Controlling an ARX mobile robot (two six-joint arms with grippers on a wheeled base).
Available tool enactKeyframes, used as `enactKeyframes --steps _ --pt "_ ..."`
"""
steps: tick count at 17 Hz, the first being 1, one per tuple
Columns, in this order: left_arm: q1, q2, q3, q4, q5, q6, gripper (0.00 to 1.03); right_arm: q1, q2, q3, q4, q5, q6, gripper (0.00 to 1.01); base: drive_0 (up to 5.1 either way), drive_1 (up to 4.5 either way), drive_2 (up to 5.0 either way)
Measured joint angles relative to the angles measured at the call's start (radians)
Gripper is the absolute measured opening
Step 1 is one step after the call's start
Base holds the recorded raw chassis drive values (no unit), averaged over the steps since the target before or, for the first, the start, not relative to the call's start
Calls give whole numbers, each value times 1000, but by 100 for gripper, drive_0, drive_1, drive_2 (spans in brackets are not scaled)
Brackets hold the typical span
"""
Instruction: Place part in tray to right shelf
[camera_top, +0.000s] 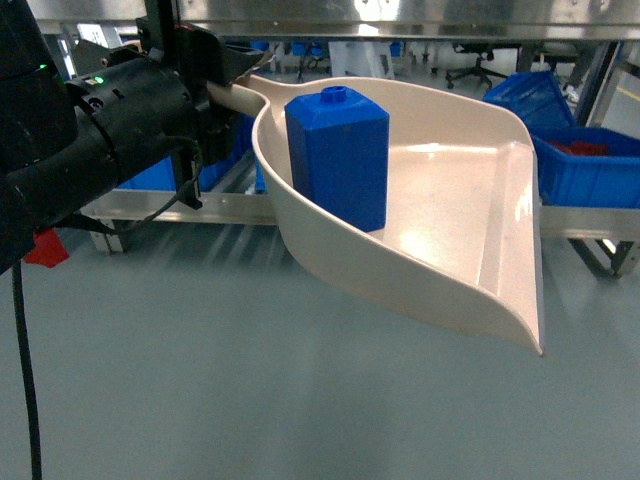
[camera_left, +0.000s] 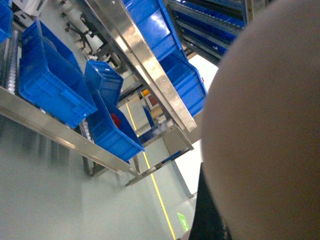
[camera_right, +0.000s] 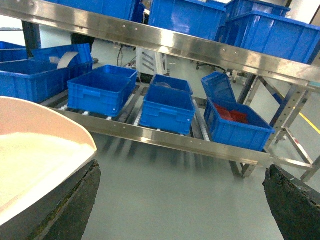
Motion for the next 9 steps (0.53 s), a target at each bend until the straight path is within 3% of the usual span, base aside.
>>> enactKeyframes --steps 9 --pt "0 0 0 0 0 0 12 0 0 0 2 0 0 98 0 0 0"
